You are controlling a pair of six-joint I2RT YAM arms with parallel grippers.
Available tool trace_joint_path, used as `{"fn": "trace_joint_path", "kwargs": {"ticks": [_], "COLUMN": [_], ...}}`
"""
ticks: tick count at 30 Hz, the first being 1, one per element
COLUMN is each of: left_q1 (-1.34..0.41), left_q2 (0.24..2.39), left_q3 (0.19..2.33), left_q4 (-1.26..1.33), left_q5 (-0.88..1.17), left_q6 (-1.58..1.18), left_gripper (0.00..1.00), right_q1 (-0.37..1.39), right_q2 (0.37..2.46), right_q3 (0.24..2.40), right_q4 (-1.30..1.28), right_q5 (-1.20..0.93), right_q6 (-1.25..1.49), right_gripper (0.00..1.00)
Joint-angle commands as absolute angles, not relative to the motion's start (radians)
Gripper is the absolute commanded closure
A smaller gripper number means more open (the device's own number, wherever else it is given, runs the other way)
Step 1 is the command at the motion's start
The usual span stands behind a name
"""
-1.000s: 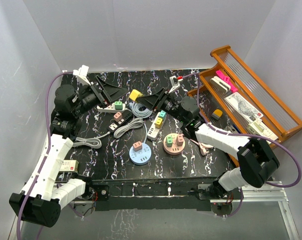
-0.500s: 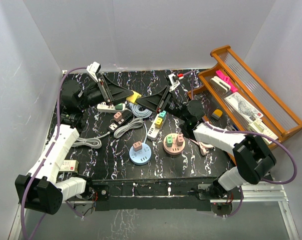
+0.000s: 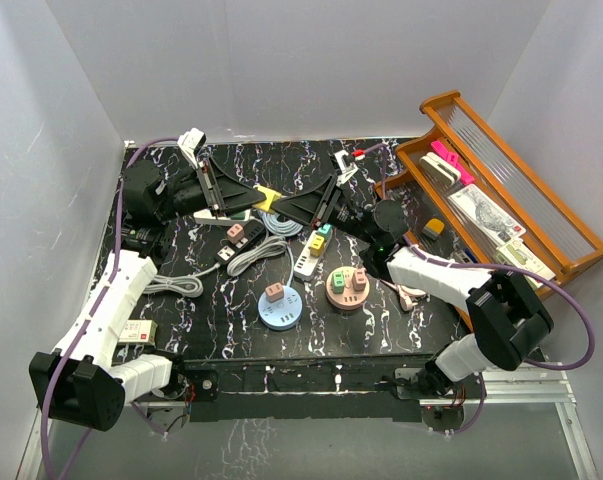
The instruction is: Insert the plug
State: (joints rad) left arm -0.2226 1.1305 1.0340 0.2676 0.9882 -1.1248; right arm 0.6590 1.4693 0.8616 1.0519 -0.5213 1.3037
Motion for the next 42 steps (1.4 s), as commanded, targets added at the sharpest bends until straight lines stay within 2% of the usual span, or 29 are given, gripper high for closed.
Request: {"fn": "trace_joint_path", "kwargs": {"ticks": [1,5,8,11,12,14,17,20,24,30,35,42], "left_q1": [-0.227,-0.226,-0.227,-0.226,-0.226,-0.226,-0.227,-0.227,-0.226,-0.227,-0.227,-0.229], "left_q2": [1.093,1.094,1.103,1.103,1.103,1.103,1.104,1.093,1.060,1.055,1.124,1.148], "left_q3": [1.088,1.090,1.099,1.108,1.114,1.140,1.208,1.278,1.262,1.195,1.164,1.023], "left_q4": [0.240,0.290,0.304,0.297,0.279,0.209,0.047,-0.213,-0.381,-0.497,-0.537,-0.410], "left_q5": [1.056,1.060,1.063,1.060,1.057,1.038,0.991,0.810,0.567,0.462,0.373,0.248], "left_q6": [-1.100,-1.112,-1.110,-1.065,-1.037,-0.942,-0.735,-0.386,-0.043,0.296,0.399,0.405], "left_gripper": [0.67,0.83,1.00,1.00,1.00,1.00,1.00,1.00,1.00,1.00,1.00,1.00], "right_q1": [0.652,0.641,0.640,0.637,0.635,0.625,0.601,0.575,0.561,0.561,0.561,0.560], "right_q2": [1.433,1.453,1.466,1.467,1.463,1.449,1.408,1.337,1.214,1.080,1.005,1.009], "right_q3": [0.908,0.934,0.942,0.936,0.928,0.909,0.867,0.814,0.770,0.743,0.716,0.695], "right_q4": [0.972,0.955,0.956,0.957,0.956,0.952,0.909,0.811,0.597,0.339,0.259,0.256], "right_q5": [-0.479,-0.495,-0.502,-0.501,-0.498,-0.486,-0.457,-0.414,-0.335,-0.259,-0.209,-0.209], "right_q6": [1.200,1.182,1.177,1.173,1.173,1.167,1.147,1.093,0.982,0.866,0.833,0.828], "right_gripper": [0.80,0.79,0.77,0.64,0.52,0.41,0.30,0.22,0.18,0.18,0.18,0.18]}}
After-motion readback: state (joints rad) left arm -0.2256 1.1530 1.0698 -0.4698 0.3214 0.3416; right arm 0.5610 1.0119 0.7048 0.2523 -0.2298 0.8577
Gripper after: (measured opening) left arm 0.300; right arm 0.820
